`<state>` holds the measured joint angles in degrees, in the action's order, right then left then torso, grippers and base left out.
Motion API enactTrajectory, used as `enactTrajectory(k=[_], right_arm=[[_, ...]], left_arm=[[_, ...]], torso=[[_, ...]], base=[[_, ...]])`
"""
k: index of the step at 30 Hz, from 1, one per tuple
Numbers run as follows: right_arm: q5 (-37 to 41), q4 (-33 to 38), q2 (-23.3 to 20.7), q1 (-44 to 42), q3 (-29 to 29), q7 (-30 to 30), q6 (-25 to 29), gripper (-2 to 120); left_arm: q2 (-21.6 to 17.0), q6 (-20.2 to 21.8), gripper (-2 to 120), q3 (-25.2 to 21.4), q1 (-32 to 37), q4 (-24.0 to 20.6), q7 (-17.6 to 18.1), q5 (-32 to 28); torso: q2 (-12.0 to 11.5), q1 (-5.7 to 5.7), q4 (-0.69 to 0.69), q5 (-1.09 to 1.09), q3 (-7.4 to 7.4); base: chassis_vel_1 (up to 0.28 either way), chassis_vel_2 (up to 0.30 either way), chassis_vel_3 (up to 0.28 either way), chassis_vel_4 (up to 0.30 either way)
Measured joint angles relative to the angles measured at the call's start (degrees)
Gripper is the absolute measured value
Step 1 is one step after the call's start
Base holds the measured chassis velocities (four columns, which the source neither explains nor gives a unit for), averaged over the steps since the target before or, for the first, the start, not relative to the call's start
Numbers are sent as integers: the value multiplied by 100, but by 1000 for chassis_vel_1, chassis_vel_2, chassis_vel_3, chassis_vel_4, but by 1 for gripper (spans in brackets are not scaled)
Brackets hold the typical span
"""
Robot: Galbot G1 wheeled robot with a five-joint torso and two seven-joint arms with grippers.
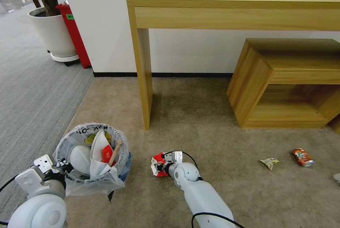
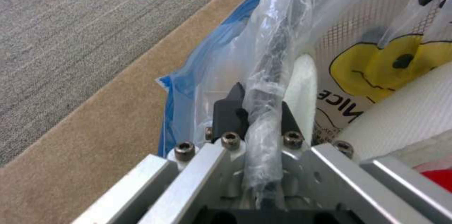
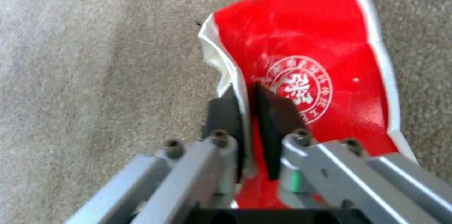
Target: Pick up the trash bin and place the garbage on the floor into it.
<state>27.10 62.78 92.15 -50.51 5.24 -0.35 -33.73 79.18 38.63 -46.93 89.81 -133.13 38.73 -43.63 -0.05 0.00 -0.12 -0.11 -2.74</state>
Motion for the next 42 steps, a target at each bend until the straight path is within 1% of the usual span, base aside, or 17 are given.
enactTrajectory(k=[2, 7, 11, 13, 14, 17, 18, 21, 23, 25, 26, 29, 30, 31, 33, 36, 42], right_arm=[[0, 56, 0, -22, 1, -1, 2, 0], [5, 178, -6, -65, 2, 3, 30, 0], [92, 590, -228, -172, 2, -24, 332, 0], [175, 1129, -481, -282, 11, -296, 806, 0], [175, 1129, -481, -282, 11, -296, 806, 0], [295, 2037, -950, -474, 80, -965, 1613, 0], [295, 2037, -950, -474, 80, -965, 1613, 0], [582, 2842, -1255, -568, 140, -1331, 2170, 0], [728, 3124, -1331, -577, 162, -1476, 2345, 0], [1099, 3545, -1470, -570, 178, -2062, 2735, 0], [1099, 3545, -1470, -570, 178, -2062, 2735, 0], [1446, 3674, -1605, -470, 106, -3445, 3484, 0], [1446, 3674, -1605, -470, 106, -3445, 3484, 0], [1505, 3655, -1638, -420, 45, -3902, 3699, 0], [1574, 3541, -1662, -358, -127, -4409, 3942, 0], [1570, 3328, -1615, -326, -316, -4734, 4136, 0], [1460, 3098, -1484, -338, -582, -5143, 4196, 0]], left_arm=[[6, -4, 1, 1, 0, 0, 0, 3], [15, -15, 1, 1, 10, -2, 0, 9], [22, -17, 1, 5, 15, -27, 0, 12], [21, -17, 1, 43, 18, -49, 0, 14], [21, -17, 1, 43, 18, -49, 0, 14], [40, -16, 1, 207, 16, -80, 14, 36], [40, -16, 1, 207, 16, -80, 14, 36], [68, 12, 1, 454, 10, -110, 29, 26], [71, 29, 1, 557, -2, -113, 35, 1], [65, 43, 1, 770, -37, -112, 42, -22], [65, 43, 1, 770, -37, -112, 42, -22], [64, 54, 1, 1072, -94, -87, 36, -19], [64, 54, 1, 1072, -94, -87, 36, -19], [78, 56, 1, 1158, -111, -64, 29, 14], [122, 56, 1, 1315, -116, -51, 6, 96], [177, 57, 1, 1489, -80, -88, -15, 166], [268, 54, 1, 1703, -12, -134, -76, 361]], torso=[[0, 0, 0, 0, 0], [0, 0, 0, 1, 0], [0, 0, 1, 0, 0], [0, 0, 0, 1, 0], [0, 0, 0, 1, 0], [0, 0, -1, 1, 0], [0, 0, -1, 1, 0], [0, 0, -1, 1, 0], [0, 0, -1, 1, 0], [0, 0, 0, 1, 0], [0, 0, 0, 1, 0], [0, 0, -1, 1, 0], [0, 0, -1, 1, 0], [0, 0, -1, 1, 0], [0, 0, 0, 0, 0], [0, 0, -1, 0, 0], [0, 0, 0, 0, 0]], base=[[0, 0, 0, 0], [0, 0, 0, 0], [0, 0, 0, 0], [0, 0, 0, 0], [0, 0, 0, 0], [0, 0, 0, 0], [0, 0, 0, 0], [0, 0, 0, 0], [0, 0, 0, 0], [0, 0, 0, 0], [0, 0, 0, 0], [0, 0, 0, 0], [0, 0, 0, 0], [0, 0, 0, 0], [0, 0, 0, 0], [0, 0, 0, 0], [0, 0, 0, 0]])
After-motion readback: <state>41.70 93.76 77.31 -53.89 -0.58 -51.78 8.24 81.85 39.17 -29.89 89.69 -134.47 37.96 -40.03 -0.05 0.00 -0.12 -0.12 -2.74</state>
